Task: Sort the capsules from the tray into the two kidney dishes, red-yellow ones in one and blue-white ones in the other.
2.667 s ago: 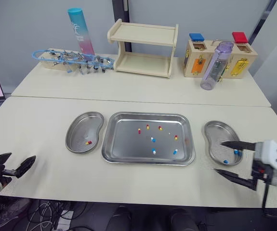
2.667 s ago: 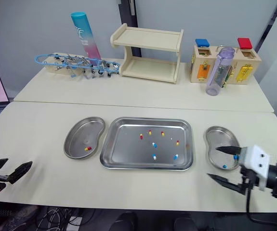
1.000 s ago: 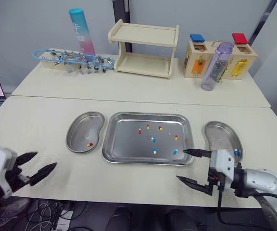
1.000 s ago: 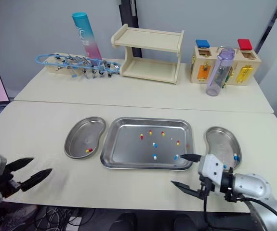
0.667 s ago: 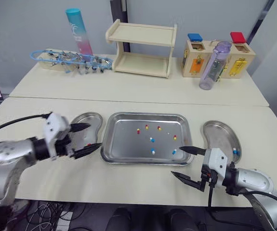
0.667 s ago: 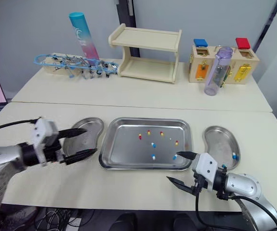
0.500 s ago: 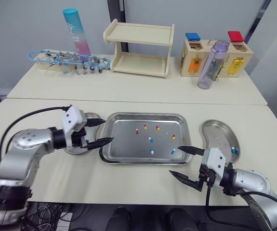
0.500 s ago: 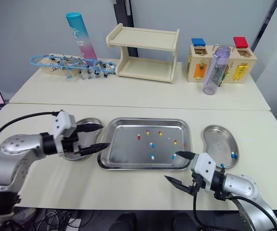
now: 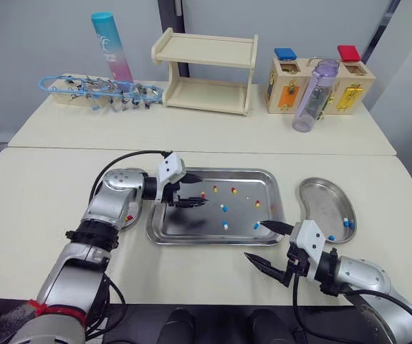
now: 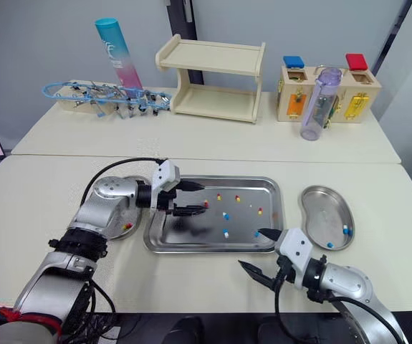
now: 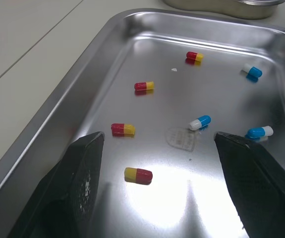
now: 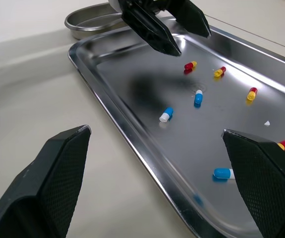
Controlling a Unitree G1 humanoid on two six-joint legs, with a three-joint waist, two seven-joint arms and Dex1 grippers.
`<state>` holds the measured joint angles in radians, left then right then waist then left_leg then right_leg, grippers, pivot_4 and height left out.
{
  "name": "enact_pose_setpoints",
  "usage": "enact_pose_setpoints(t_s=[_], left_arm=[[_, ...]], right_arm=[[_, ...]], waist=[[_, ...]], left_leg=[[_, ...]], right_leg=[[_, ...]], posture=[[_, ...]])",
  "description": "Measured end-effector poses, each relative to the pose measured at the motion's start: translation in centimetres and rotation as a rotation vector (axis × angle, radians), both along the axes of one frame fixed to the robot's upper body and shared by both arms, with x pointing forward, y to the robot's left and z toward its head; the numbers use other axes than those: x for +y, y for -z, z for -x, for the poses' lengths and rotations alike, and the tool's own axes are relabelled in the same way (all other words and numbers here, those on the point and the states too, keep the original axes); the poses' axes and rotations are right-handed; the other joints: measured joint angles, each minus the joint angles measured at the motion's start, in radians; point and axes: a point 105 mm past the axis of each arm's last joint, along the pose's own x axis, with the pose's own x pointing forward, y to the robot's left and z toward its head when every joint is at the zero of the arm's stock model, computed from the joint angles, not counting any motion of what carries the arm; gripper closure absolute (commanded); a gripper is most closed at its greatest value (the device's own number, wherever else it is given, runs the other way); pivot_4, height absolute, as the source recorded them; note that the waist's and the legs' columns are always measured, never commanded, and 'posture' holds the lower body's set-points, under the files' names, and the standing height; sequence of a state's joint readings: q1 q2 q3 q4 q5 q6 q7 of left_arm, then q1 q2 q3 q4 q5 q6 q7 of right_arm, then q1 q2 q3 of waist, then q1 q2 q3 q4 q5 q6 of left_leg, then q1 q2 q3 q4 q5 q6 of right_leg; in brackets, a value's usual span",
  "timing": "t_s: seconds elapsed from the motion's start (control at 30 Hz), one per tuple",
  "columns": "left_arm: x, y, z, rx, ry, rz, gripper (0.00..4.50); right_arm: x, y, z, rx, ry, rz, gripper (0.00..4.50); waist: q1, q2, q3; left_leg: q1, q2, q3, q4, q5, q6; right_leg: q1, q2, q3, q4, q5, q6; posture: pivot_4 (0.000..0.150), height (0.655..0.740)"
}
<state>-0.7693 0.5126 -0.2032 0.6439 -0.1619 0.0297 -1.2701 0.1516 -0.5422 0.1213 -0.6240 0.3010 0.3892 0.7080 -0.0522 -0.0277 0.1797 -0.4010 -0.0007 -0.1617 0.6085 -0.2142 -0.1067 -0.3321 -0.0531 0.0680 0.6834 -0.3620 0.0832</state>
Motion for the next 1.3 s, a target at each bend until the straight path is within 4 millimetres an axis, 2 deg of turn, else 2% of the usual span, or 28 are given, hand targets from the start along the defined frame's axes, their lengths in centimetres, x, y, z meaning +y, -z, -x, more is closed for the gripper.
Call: enact_pose_setpoints(t_s=[0.2,0.4,0.5,0.77,0.8,1.13,1.23,1.3], left_arm=[[-0.5,1.9,-0.7,0.034,0.01,-0.061,0.87],[-0.6,2.2,-1.5,0.018,-0.008,-0.1,0.87],[-0.5,2.2,-1.6,0.01,-0.002,-0.111,1.48],[-0.5,2.4,-1.4,0.007,0.01,-0.11,4.0],[-0.5,2.4,-1.4,0.002,0.008,-0.108,4.08],[-0.3,2.0,-1.3,0.029,-0.033,-0.03,4.08],[0.2,0.2,-1.0,0.003,-0.043,0.006,4.08],[1.6,-1.8,-0.6,-0.038,-0.07,0.022,4.08]], right_arm=[[-0.1,-0.3,-0.2,-0.012,0.047,0.001,0.0],[0.6,-0.7,0.0,-0.018,0.05,-0.021,0.0],[0.6,-1.0,0.0,-0.027,0.06,-0.026,0.0],[0.4,-1.5,-0.3,-0.039,0.067,-0.036,0.0],[0.3,-1.6,-0.4,-0.042,0.069,-0.037,0.0],[0.6,-2.5,-0.8,-0.078,0.037,-0.025,0.0],[0.8,-2.7,-1.0,-0.086,0.003,-0.012,0.0],[1.1,-2.6,-1.1,-0.083,-0.044,0.013,0.0]], waist=[[-0.003,0.0,0.0],[-0.005,0.0,0.0],[-0.005,0.0,0.0],[-0.005,-0.001,-0.001],[-0.005,-0.001,-0.001],[-0.006,-0.001,-0.001],[-0.01,-0.001,0.0],[-0.017,-0.001,0.0]], left_leg=[[0.0,0.0,0.0,0.0,0.0,0.0],[0.0,0.0,-0.001,0.0,0.0,0.0],[0.0,0.0,-0.001,0.0,0.0,0.0],[0.001,0.0,-0.001,0.001,0.0,0.0],[0.001,0.0,-0.001,0.001,0.0,0.0],[0.0,0.0,-0.001,0.001,0.0,0.0],[0.0,0.0,-0.001,0.001,0.0,0.0],[0.0,0.0,-0.001,0.001,0.0,0.0]], right_leg=[[0.0,0.0,0.0,0.0,0.0,0.0],[0.0,0.0,0.0,0.001,0.0,0.0],[0.0,0.0,0.0,0.001,0.0,0.0],[0.001,0.0,0.0,0.002,0.0,0.0],[0.001,0.0,0.0,0.003,0.0,0.0],[-0.001,0.0,0.0,0.003,0.0,0.0],[-0.001,0.0,0.0,0.004,0.0,0.0],[-0.001,0.0,0.0,0.004,0.0,0.0]], posture=[[0.15,0.74],[0.15,0.74],[0.15,0.74],[0.15,0.74],[0.15,0.74],[0.15,0.74],[0.15,0.74],[0.15,0.74]])
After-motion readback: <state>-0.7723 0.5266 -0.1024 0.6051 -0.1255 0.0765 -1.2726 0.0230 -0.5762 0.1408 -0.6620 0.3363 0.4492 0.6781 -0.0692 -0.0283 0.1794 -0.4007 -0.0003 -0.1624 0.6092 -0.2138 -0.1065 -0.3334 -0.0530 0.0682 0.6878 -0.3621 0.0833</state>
